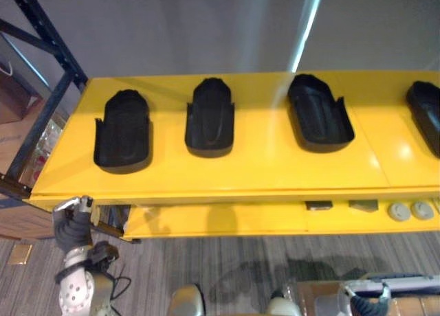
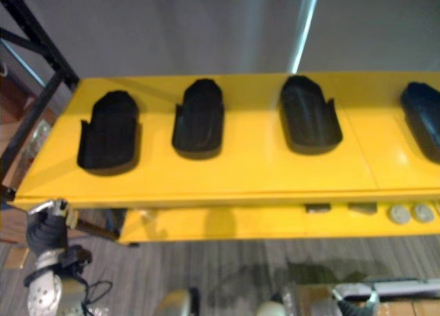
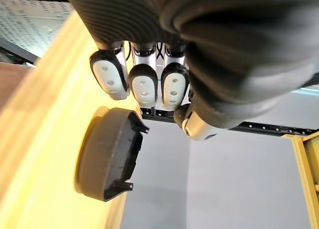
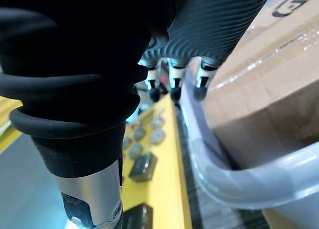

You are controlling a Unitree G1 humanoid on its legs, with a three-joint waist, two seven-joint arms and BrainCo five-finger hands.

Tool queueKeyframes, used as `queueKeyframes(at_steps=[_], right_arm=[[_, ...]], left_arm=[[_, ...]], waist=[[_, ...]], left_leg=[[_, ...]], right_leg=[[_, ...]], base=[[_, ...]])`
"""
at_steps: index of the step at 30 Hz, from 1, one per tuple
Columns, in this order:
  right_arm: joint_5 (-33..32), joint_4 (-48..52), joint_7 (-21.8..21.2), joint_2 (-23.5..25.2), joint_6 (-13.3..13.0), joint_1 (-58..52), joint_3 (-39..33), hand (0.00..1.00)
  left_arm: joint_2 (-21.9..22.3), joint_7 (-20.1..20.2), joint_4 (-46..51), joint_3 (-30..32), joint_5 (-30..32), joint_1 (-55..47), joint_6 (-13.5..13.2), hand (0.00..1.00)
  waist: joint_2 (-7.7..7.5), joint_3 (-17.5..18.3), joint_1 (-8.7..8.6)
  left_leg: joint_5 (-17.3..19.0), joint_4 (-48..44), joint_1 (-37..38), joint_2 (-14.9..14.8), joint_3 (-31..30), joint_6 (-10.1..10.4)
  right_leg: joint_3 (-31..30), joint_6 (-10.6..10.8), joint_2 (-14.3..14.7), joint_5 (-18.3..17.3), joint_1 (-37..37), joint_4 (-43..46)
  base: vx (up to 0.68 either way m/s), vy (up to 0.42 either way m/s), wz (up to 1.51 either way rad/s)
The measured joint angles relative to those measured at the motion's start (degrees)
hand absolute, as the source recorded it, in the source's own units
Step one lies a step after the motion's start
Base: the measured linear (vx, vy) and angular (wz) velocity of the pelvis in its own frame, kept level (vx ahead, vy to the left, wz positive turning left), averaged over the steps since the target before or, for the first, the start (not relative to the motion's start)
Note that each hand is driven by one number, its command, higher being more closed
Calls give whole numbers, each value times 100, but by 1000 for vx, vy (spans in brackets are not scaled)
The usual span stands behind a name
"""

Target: Walk over and take plastic housings, then place them on the shelf

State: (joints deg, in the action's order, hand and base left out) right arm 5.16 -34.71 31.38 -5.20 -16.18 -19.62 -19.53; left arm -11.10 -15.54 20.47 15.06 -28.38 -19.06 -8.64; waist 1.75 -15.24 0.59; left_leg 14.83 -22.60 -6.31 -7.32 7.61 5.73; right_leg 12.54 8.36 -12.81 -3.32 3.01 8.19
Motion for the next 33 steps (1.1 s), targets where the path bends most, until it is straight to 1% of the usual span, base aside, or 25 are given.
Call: queueKeyframes(at_steps=[4,8,13,15,19,24,26,30,33], right_arm=[[5,1,-7,-39,-6,36,1,0],[6,3,-8,-119,-6,95,1,0],[7,6,-10,-216,-7,222,-2,0],[13,6,-11,-216,-7,252,-1,0],[13,8,-13,-216,-7,260,-3,0],[15,14,-16,-239,-7,362,-5,0],[17,15,-16,-298,-7,404,-8,0],[16,19,-16,-320,-7,434,-13,0],[16,48,-16,-327,-4,481,-16,0]], left_arm=[[-63,-191,-302,23,0,359,39,100],[-223,-232,-646,41,-3,627,114,100],[-230,-231,-935,43,2,907,131,100],[-257,-231,-1018,43,5,1020,141,100],[-469,-233,-1112,46,13,1070,169,100],[-470,-314,-1338,49,25,1153,178,100],[-471,-358,-1479,51,23,1248,208,100],[-489,-385,-1670,56,36,1440,273,100],[-745,-419,-1912,70,160,1609,279,100]], waist=[[1,-52,-16],[9,-158,-118],[66,-235,-147],[57,-267,-147],[45,-282,-148],[60,-308,-145],[98,-372,-149],[84,-400,-155],[73,-406,-150]], left_leg=[[15,-21,-81,-7,119,-18],[30,-25,-77,-14,171,-26],[87,-110,-77,-33,241,-19],[88,-117,-82,-34,240,-19],[98,-149,-91,-74,247,-12],[99,-190,-171,-114,304,-8],[97,-193,-161,-121,337,-8],[96,-193,-161,-128,361,-8],[96,-192,-170,-130,395,-8]], right_leg=[[-162,1,-1,0,-171,32],[-220,0,3,0,-231,66],[-340,-3,28,-4,-307,162],[-342,-9,29,-11,-310,164],[-364,-38,63,-35,-338,201],[-483,-24,92,-77,-500,302],[-505,-24,91,-77,-518,323],[-520,-23,94,-77,-536,326],[-564,-23,95,-77,-583,345]], base=[[-13,27,-13],[2,16,-8],[-1,19,-9],[0,0,0],[-5,0,-1],[-31,-2,-7],[-27,3,-9],[-7,4,-2],[-1,11,-5]])
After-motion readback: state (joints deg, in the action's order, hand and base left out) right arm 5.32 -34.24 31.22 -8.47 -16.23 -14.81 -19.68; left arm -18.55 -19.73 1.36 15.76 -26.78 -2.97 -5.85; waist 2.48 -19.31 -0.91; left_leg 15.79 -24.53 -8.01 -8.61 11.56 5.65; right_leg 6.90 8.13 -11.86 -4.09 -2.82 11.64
